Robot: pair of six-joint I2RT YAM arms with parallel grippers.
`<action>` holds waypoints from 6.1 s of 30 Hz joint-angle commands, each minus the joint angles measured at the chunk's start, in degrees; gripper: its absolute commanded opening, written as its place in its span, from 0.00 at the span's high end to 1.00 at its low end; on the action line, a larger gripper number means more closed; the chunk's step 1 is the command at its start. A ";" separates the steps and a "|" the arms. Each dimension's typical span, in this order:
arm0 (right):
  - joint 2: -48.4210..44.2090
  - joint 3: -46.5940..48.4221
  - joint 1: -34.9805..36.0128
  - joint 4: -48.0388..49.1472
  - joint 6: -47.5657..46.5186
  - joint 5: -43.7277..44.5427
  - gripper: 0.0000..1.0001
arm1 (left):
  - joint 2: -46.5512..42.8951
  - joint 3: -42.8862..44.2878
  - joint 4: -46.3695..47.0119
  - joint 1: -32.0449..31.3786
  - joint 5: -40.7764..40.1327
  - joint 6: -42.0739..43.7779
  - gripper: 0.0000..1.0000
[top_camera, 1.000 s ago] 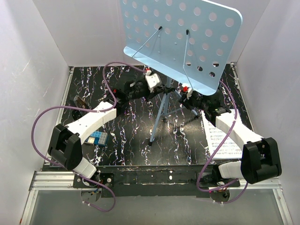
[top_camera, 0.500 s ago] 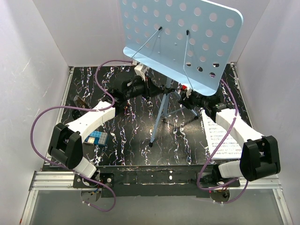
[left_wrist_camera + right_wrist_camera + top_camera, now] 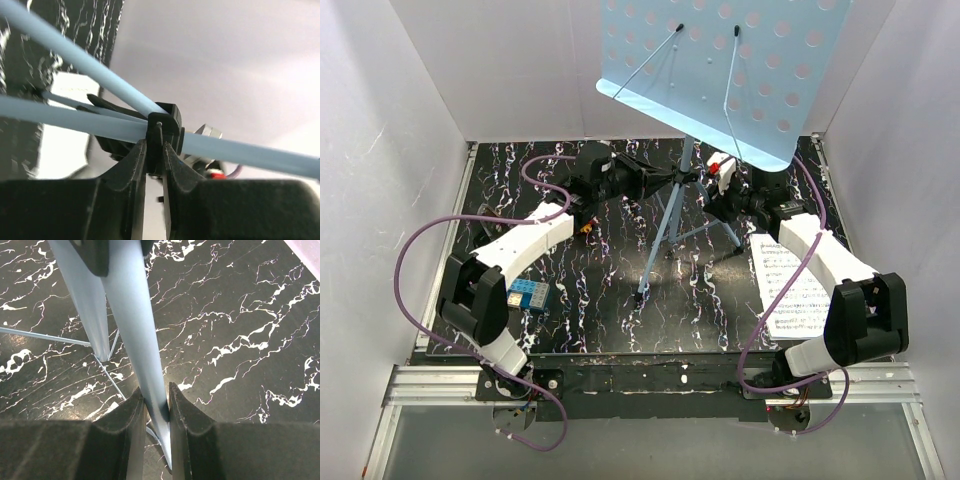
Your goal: Pack up the instrument practice props
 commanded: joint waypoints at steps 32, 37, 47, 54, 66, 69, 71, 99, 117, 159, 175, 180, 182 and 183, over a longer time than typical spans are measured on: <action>-1.35 -8.63 -0.41 -1.95 7.25 -4.09 0.99 | -22.47 -24.68 18.99 5.21 13.46 115.58 0.10; -2.41 -9.68 -0.41 -0.89 7.25 -3.83 0.99 | -19.85 -20.92 15.75 1.17 18.58 134.50 0.41; -3.99 -11.36 -0.41 0.87 7.34 -3.39 0.99 | -12.02 -14.76 20.33 -2.97 19.37 141.20 0.61; -4.51 -11.88 -0.41 1.30 7.43 -3.48 0.99 | -8.77 -11.77 17.77 -3.85 19.55 140.78 0.74; -4.34 -11.71 -0.41 0.78 7.69 -3.56 0.99 | -9.46 -7.10 9.95 -0.69 17.60 89.39 1.00; -3.99 -11.36 -0.41 0.17 7.69 -3.65 0.99 | -9.99 -8.86 9.95 -0.33 17.35 81.03 1.00; -3.64 -10.83 -0.41 -0.89 7.60 -3.74 0.99 | -9.64 -9.21 10.30 0.54 20.32 76.02 1.00; 2.60 -3.98 -0.41 -7.31 5.67 -3.83 0.99 | 9.07 -4.56 10.04 3.27 7.60 33.28 0.53; 1.02 -5.82 -0.67 -5.81 6.64 -3.39 0.99 | 5.30 -9.49 7.85 7.58 12.51 57.51 0.32; -3.81 -10.92 -0.76 -1.24 5.58 -4.36 0.99 | -3.66 -4.73 8.72 2.48 29.12 76.54 1.00; -2.85 -11.71 -0.76 -4.58 4.18 -4.27 0.99 | -0.51 1.85 2.66 4.41 11.29 33.92 0.89; -2.85 -11.80 -0.76 -4.15 4.09 -4.01 0.99 | 0.73 5.98 -10.06 5.38 -1.27 14.51 0.64; -2.93 -11.71 -0.85 -4.06 4.09 -4.00 0.99 | 1.17 7.48 -15.95 5.47 -3.38 5.63 0.54; -2.85 -11.71 -0.85 -3.88 4.09 -4.00 0.99 | 1.52 8.27 -18.94 5.38 -4.26 2.63 0.49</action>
